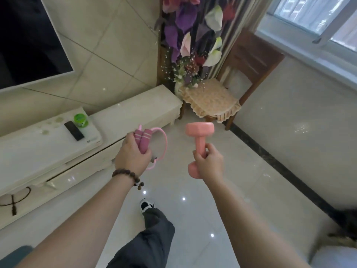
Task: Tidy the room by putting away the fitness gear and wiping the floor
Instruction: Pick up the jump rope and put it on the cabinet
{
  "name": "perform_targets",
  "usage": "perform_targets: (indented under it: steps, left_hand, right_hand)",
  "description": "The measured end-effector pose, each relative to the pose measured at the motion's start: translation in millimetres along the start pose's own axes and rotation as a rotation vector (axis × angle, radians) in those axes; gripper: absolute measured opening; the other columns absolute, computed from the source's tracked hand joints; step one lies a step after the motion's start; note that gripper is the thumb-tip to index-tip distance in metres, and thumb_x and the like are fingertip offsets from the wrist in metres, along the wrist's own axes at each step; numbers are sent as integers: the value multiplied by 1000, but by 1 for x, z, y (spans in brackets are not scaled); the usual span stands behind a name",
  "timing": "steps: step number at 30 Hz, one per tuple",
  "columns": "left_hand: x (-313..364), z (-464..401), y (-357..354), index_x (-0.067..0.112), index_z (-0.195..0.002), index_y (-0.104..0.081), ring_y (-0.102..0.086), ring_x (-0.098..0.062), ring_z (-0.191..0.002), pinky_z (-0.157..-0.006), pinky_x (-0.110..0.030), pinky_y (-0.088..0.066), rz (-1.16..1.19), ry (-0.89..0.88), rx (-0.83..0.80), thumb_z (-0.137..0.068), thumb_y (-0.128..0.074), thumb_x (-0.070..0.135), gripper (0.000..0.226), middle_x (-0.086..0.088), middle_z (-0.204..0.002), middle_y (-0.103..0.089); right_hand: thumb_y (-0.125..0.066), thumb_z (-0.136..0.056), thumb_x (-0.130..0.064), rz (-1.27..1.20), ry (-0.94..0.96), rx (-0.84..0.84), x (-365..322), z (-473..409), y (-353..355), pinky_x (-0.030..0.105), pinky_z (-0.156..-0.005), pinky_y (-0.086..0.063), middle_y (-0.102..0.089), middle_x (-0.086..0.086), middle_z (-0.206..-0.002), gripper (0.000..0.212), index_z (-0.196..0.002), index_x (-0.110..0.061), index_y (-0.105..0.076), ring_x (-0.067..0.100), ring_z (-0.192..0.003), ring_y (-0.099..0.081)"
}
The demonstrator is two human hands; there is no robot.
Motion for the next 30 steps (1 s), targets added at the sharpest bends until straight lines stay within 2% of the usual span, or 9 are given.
perform_targets:
  steps: [3,8,11,15,19,23,27,30]
  left_hand:
    - [0,-64,-7,20,-100,-42,-56,-25,-75,-63,-34,-46,22,30,31,-78,-65,26,32,-3,-95,-59]
    - [1,-172,-8,15,-104,-44,-49,-23,-73,-61,-31,-37,16,104,76,-79,-65,22,33,-2,-93,-55]
    - [-1,-226,-6,14,-107,-45,-49,-24,-74,-62,-31,-37,13,133,105,-78,-65,22,36,-2,-94,-54]
    - [-6,-275,-9,15,-106,-45,-51,-22,-72,-59,-29,-37,23,186,115,-78,-66,21,36,-3,-95,-57]
    - [-16,-307,-18,19,-100,-43,-49,-17,-65,-50,-25,-30,21,244,138,-79,-66,21,31,-2,-90,-57]
    - [-31,-341,-32,18,-106,-48,-51,-21,-69,-59,-29,-36,1,346,189,-76,-67,21,35,1,-89,-57]
    - [-40,-386,-60,20,-103,-45,-52,-24,-71,-62,-32,-40,-12,455,233,-74,-70,24,38,-2,-94,-59]
    - [-38,-420,-85,16,-107,-46,-51,-25,-71,-60,-31,-38,7,547,294,-73,-72,26,44,-5,-97,-60]
  right_hand:
    - [-61,-83,-30,9,21,-16,-27,-61,-24,30,-61,-47,-62,-4,-78,7,-85,-26,-55,14,-71,-60]
    - [-61,-84,-28,25,43,-81,-91,-160,-71,31,-65,-47,-62,-6,-79,7,-88,-24,-57,15,-75,-59]
    - [-61,-84,-29,38,61,-109,-120,-207,-98,31,-65,-47,-62,-7,-79,7,-87,-25,-56,14,-76,-60]
    - [-61,-86,-28,97,99,-151,-145,-255,-126,27,-59,-41,-59,-11,-76,7,-89,-23,-57,8,-72,-57]
    - [-59,-88,-28,144,94,-227,-155,-302,-156,27,-62,-41,-61,-10,-78,7,-93,-24,-57,10,-75,-58]
    - [-60,-87,-26,150,120,-313,-163,-352,-187,25,-61,-39,-60,-10,-75,6,-85,-24,-55,8,-73,-58]
    - [-59,-88,-24,171,176,-432,-173,-415,-217,25,-66,-43,-62,-8,-79,4,-89,-21,-57,7,-76,-59]
    - [-59,-87,-25,231,250,-511,-182,-471,-237,26,-64,-41,-61,-8,-77,6,-92,-21,-58,8,-73,-58]
Point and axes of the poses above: each hand's wrist, its own z-axis away from the middle knuckle, its own y-axis out of the back of the hand, x = y × z, the point moved 9 cm from there along -z, towards the middle knuckle
